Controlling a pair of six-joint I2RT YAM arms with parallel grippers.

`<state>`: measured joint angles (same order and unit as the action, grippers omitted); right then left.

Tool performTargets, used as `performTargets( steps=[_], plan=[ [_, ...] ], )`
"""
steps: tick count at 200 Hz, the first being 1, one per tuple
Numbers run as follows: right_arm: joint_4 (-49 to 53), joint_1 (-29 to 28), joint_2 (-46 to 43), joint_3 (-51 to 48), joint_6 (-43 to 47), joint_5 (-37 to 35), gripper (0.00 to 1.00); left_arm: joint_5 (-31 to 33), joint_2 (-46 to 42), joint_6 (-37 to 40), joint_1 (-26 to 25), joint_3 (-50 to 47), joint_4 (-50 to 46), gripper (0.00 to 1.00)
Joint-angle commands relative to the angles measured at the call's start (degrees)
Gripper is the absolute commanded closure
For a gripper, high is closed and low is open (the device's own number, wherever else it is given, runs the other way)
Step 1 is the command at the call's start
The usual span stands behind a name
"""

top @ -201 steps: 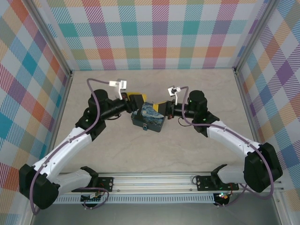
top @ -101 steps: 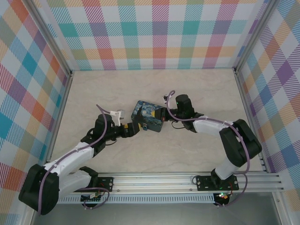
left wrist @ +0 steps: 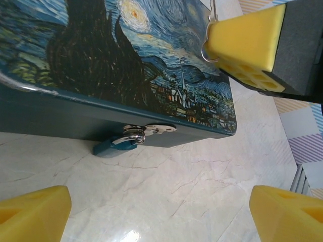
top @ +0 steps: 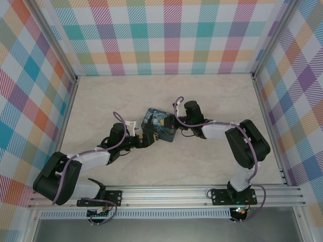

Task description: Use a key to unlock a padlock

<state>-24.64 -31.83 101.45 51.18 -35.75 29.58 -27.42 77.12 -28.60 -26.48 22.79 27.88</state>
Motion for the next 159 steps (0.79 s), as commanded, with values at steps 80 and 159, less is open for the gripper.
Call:
performTargets(
  steps=[80,159],
  plan=[
    [7.3,0.1,1.6,1.0,1.3,-2.7,0.95,3.7,8.8,5.2,-3.3,0.8,9.9,0.08],
    [6.9,0.1,1.7,0.5,0.7,-2.6,0.95,4.1,16.0,11.9,-3.4,1.5,18.1,0.23]
  ],
)
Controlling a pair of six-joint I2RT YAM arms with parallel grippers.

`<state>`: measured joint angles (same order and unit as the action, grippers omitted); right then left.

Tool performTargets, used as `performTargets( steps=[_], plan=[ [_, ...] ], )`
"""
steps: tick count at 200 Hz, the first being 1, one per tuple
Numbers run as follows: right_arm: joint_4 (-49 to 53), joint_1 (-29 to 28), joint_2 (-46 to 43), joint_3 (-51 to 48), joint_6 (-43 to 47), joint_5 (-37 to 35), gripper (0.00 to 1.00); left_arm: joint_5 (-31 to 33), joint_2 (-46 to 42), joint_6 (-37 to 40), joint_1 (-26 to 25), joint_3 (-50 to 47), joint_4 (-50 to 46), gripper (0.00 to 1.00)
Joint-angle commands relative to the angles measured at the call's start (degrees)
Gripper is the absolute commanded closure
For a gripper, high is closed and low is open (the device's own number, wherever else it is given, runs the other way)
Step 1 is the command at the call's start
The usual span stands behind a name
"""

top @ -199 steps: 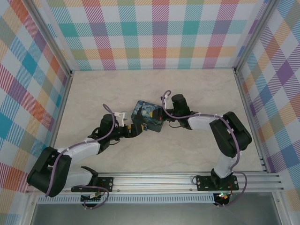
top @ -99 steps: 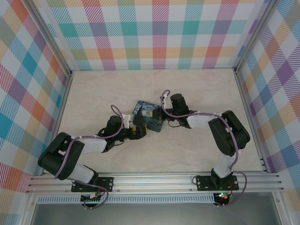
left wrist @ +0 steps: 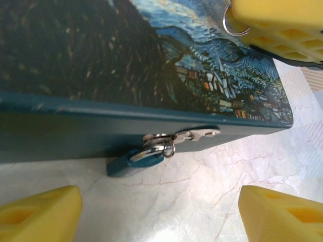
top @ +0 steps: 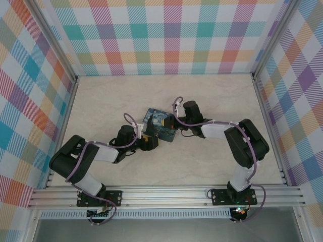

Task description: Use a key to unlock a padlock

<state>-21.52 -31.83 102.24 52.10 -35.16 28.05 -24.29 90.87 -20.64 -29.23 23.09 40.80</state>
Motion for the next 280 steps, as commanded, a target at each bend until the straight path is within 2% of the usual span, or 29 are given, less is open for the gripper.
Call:
performTargets(
  steps=[1,32,100,165,230,280],
  plan=[
    [3.8,0.1,1.0,-0.4,0.1,-1.1,0.95,1.1,2.4,4.0,-0.7,1.2,5.3,0.23],
    [4.3,0.1,1.2,-0.1,0.2,-1.2,0.95,2.8,5.0,6.4,-0.9,1.1,6.5,0.35],
    [6.1,0.1,1.4,0.5,1.3,-1.3,0.95,2.1,9.0,9.0,-1.1,2.0,7.3,0.41],
    [6.2,0.1,1.7,0.6,1.3,-1.3,0.95,3.1,12.6,9.4,-1.6,3.6,8.8,0.42],
    [6.1,0.1,1.8,0.5,1.4,-1.1,0.95,-0.9,15.2,7.3,-2.1,6.1,9.6,0.51],
    [5.5,0.1,1.7,0.2,1.1,-1.0,0.95,0.9,15.2,5.5,-2.2,7.3,8.0,0.56]
  ],
)
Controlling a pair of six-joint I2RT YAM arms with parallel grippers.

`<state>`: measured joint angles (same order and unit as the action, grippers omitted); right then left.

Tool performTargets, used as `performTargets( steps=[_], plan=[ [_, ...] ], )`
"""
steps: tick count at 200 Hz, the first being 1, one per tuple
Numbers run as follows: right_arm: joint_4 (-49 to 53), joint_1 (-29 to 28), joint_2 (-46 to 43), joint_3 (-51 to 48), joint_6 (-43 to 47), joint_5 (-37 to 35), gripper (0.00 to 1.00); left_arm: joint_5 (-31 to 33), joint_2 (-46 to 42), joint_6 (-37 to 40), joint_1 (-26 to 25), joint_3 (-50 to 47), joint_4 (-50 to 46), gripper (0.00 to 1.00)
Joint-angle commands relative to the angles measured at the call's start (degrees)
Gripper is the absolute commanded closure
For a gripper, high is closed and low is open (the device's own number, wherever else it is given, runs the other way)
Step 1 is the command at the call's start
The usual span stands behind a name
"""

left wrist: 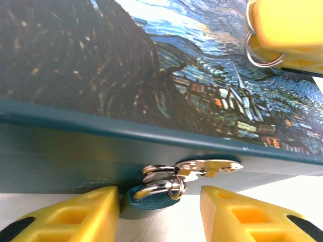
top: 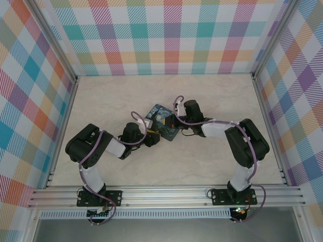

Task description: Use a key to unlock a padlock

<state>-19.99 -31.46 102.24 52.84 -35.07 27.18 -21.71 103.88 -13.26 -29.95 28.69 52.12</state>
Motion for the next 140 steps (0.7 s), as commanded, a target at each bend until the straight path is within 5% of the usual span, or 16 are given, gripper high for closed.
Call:
performTargets(
  steps=[1,140],
  plan=[
    [4.0,-0.3,1.7,-0.5,1.1,-0.1,0.95,-1.7,2.2,-1.9,-1.5,1.8,-3.3,0.57],
    [3.1,-0.4,1.2,-1.1,0.4,-0.4,0.95,-4.8,3.9,-6.2,-2.2,5.2,-2.0,0.59]
  ],
)
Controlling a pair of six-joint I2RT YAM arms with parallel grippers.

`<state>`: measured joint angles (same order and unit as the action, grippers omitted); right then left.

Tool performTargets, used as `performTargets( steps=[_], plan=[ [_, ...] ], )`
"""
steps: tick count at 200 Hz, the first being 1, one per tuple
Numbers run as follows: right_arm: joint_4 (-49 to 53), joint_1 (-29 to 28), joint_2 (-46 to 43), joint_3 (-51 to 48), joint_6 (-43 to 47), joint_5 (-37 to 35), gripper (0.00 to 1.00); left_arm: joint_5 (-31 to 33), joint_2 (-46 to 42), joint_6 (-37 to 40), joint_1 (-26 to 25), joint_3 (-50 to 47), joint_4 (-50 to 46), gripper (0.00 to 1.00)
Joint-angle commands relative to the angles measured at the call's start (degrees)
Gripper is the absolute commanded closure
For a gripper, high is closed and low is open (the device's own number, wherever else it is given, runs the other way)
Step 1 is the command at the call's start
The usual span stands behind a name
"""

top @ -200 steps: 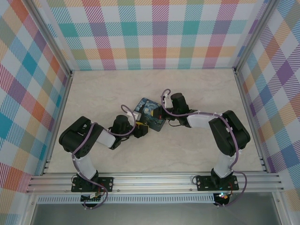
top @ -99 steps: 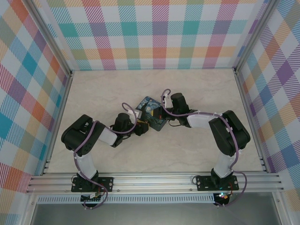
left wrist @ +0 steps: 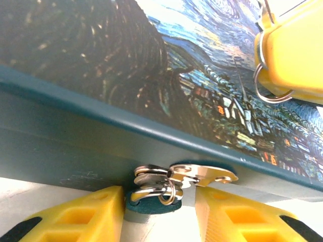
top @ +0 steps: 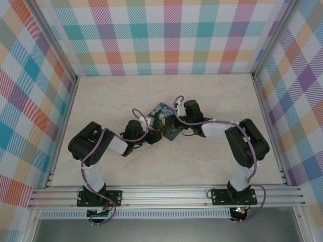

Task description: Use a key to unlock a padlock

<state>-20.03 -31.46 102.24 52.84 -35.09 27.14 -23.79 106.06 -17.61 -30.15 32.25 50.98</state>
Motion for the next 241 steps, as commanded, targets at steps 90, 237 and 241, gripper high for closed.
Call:
performTargets(
  steps=[90,237,241],
  plan=[
    [1.9,-0.5,1.5,-1.7,-0.1,-0.2,0.95,-0.1,1.5,-2.5,-2.8,3.3,-3.2,0.67],
    [11.1,-0.4,-12.7,-2.9,12.1,-5.5,0.95,9.3,-7.9,-18.0,-5.3,-0.8,-4.4,0.76],
    [11.5,-0.4,-13.5,-3.4,12.8,-5.6,0.95,9.5,-7.9,-18.9,-5.5,-0.8,-4.3,0.76]
  ],
)
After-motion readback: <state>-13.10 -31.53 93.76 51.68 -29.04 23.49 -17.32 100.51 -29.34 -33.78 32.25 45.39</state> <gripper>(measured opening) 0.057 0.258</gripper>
